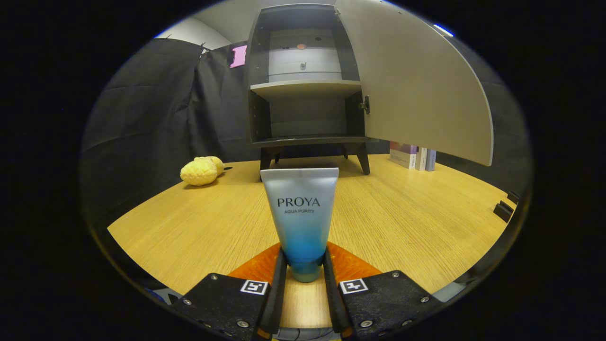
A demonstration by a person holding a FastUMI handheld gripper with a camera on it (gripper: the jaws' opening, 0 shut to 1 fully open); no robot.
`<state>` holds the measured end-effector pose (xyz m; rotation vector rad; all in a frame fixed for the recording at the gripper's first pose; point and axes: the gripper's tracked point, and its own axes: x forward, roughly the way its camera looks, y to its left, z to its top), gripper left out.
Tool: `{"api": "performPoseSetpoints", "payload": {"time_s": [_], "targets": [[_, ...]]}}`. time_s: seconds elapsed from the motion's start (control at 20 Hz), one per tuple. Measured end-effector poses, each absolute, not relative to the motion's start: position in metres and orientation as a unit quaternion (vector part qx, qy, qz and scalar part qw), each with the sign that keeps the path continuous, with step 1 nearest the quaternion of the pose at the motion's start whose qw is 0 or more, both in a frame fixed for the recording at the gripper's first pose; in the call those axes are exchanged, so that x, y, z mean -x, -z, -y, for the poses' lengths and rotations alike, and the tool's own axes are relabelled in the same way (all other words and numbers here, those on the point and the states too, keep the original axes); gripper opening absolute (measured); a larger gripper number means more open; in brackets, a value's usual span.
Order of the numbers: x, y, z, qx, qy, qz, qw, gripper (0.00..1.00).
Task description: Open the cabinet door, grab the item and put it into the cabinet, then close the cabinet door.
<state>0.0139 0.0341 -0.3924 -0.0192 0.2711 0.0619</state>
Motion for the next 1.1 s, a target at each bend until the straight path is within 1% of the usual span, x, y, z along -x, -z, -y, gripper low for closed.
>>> {"api": "performPoseSetpoints", "payload": {"time_s": [0.15,0.3,0.7,0.9,1.1], "targets": [[-0.014,0.375,-0.037,0.019,-0.048,-0.124,0.991,0.40],[-0.012,0.349,-0.032,0.027,-0.049,-0.115,0.992,0.41],[-0.027,0.245,-0.033,0.026,-0.063,-0.105,0.992,0.41],[-0.052,0.189,-0.038,0.057,-0.075,-0.091,0.991,0.40],[-0.095,0.132,-0.040,0.056,-0.074,-0.080,0.992,0.40]]}}
